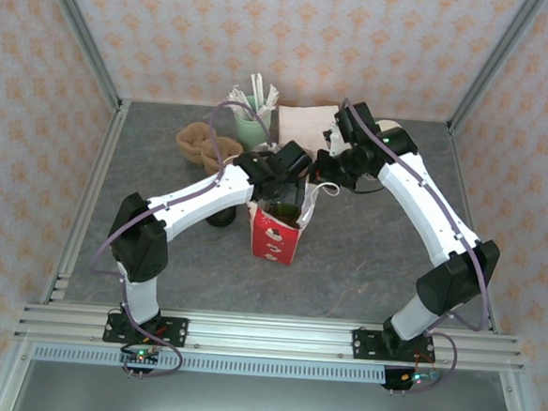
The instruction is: Pack the takeout coffee
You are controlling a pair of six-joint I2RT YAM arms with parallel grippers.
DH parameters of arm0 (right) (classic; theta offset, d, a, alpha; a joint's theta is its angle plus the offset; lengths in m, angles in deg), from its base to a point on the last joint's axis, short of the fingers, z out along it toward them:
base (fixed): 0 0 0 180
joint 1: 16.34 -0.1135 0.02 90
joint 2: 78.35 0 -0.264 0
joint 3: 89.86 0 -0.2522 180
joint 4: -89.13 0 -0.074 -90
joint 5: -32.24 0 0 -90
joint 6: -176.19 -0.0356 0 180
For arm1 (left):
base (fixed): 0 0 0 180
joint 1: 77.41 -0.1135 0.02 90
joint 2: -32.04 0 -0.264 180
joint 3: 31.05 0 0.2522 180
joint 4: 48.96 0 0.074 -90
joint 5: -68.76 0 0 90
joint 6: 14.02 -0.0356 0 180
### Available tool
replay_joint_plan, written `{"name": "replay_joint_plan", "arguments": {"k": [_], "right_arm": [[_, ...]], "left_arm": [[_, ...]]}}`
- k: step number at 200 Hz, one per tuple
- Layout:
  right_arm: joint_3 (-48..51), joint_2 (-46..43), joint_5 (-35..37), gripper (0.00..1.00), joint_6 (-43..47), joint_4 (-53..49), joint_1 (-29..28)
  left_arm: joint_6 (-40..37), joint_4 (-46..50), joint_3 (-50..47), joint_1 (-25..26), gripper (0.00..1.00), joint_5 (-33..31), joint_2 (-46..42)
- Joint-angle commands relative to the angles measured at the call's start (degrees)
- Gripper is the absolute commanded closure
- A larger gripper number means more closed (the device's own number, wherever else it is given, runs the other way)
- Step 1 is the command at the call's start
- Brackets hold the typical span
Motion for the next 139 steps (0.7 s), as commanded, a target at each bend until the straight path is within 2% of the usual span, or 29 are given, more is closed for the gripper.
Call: {"name": "replay_joint_plan", "arguments": {"k": [1, 48, 93, 139], "right_arm": [[-3.25, 1.53, 5.01, 1.00, 3.10, -6.34, 0.06], [-6.48, 2.32, 8.08, 1.00, 6.60, -12.86, 0.11], [-5.12, 2.06, 9.55, 1.00, 6.64, -13.02, 0.10], [-6.72, 3.08, 7.80, 1.00, 3.50, -9.90, 0.11]], "left_arm": [[1.18, 1.50, -0.39, -0.42, 0.00, -3.14, -1.49], [1.27, 2.02, -1.26, -0.67, 0.00, -4.03, -2.09], [1.19, 1.43, -1.67, -0.77, 0.00, -3.62, -3.04], [0.15, -2.60, -2.06, -0.77, 0.00, 0.57, -5.09]]}}
